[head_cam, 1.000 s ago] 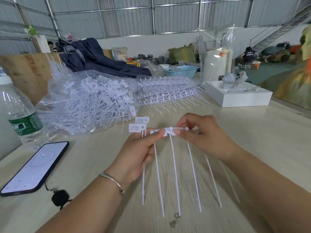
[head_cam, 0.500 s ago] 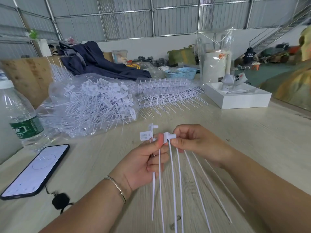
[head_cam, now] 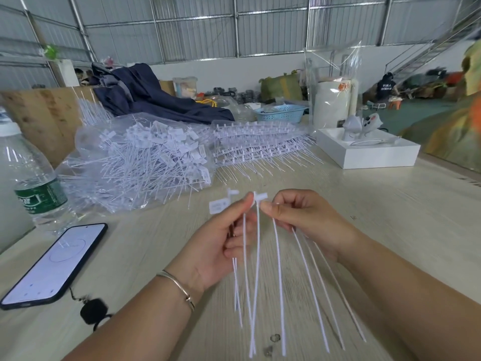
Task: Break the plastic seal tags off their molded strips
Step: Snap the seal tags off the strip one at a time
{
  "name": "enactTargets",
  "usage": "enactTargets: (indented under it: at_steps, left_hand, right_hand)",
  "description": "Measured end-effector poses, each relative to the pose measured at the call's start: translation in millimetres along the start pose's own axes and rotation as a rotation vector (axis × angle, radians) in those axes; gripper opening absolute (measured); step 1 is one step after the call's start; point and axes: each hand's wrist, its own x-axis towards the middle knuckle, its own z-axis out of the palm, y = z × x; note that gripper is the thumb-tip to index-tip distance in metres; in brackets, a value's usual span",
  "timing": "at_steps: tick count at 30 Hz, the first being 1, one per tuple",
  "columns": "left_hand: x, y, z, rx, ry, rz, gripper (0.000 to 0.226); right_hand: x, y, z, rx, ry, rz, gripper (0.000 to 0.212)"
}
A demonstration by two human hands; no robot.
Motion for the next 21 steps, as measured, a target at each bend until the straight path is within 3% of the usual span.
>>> enactTargets:
  at_steps: [2,7,11,15,21]
  left_hand:
    - [1.6,4.1,-6.6,-0.008,0.152,0.07,0.028]
    - [1.5,2.0,-12.5,0.441,0.448,0.288,0.029]
    - [-1.2,2.1,-9.2,0.707,0.477,0.386,0.023]
    - [-2.5,-3.0,-8.5,0.891,0.431,0.466,0.039]
    - [0.3,0.2,-13.5,0.743,0.5,0.403,0.025]
  right_hand:
    - [2.1,0.6,-5.5,-0.003,0.08,-0.008,0.039]
    - [3.9,0.4,-16.8,-0.133,0.193,-0.09,0.019]
    - [1.4,0.5,-14.6,-0.37,0.233,-0.176,0.016]
    - [-0.5,-0.2,-4.5,-0.501,0.22,-0.239,0.016]
    - [0.3,-3.8,-10.5,-0.225,0.199,-0.15,0.015]
